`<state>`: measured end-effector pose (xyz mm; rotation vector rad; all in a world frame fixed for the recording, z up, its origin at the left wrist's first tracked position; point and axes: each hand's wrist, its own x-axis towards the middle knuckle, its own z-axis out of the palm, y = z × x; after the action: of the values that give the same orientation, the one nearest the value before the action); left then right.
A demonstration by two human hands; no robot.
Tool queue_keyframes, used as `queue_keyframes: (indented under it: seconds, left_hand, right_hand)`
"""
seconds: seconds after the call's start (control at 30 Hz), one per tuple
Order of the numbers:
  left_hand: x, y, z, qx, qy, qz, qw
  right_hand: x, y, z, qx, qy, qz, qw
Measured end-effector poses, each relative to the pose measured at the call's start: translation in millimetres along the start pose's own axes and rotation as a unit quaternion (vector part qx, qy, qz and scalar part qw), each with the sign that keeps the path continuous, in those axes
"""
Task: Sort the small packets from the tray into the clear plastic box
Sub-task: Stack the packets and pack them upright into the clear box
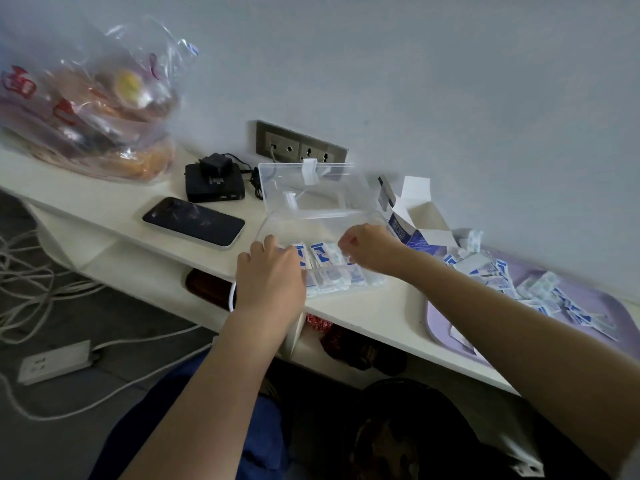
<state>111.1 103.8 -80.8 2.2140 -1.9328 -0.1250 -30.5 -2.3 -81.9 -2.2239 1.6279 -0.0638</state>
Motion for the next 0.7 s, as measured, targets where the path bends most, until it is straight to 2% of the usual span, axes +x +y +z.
queue_keyframes:
  seconds: [0.1, 0.27, 0.7]
  left_hand:
    - [-0.7, 1.1, -0.3, -0.008, -0.004, -0.004, 1.000]
    - [0.6, 2.8, 1.3, -0.011, -0.001, -0.007, 1.000]
    - [2.3, 3.1, 1.6, -0.027, -0.008, -0.009, 1.000]
  right_hand:
    - [12.9, -6.7, 2.0, -0.006, -0.067, 0.039, 0.997]
    - [30.0, -10.4, 14.7, -0.015, -0.110, 0.064, 0.992]
    - [38.0, -13.5, 21.2, 0.010, -0.117, 0.043, 0.992]
